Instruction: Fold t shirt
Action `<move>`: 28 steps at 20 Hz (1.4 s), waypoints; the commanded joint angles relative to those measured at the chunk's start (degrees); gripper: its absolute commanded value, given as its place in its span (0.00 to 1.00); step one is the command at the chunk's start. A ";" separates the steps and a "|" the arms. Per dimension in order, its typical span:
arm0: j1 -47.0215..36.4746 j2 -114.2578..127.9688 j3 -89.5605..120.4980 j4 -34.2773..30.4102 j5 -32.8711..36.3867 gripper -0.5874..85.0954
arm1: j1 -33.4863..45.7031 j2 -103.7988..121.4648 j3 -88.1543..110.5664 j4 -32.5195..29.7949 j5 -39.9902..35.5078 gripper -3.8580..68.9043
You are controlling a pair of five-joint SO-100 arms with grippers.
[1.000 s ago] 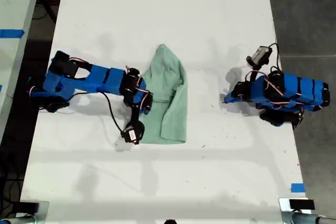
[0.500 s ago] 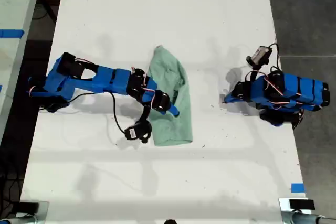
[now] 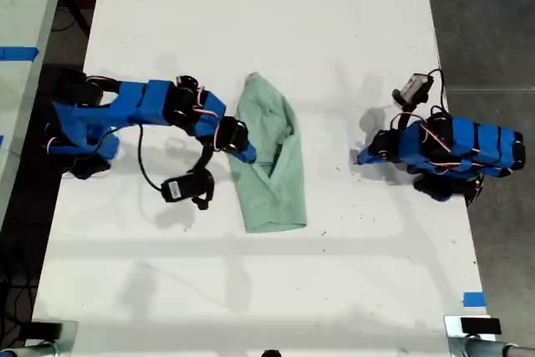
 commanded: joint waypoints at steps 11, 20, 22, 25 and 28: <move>-17.23 115.66 116.89 -27.33 0.09 0.00 | -0.35 0.35 0.70 -0.70 0.70 0.03; -15.91 118.83 116.54 -30.50 6.59 0.00 | -0.35 0.35 0.79 -0.79 0.62 0.03; -16.44 118.83 116.72 -28.83 6.50 0.00 | -0.44 0.35 0.79 -0.79 0.62 0.03; -17.31 118.83 116.54 -26.19 6.06 0.00 | -0.35 0.35 0.79 -0.79 0.70 0.03; -17.75 118.83 116.54 -25.66 5.63 0.01 | -0.35 0.35 0.88 -0.79 0.88 0.03</move>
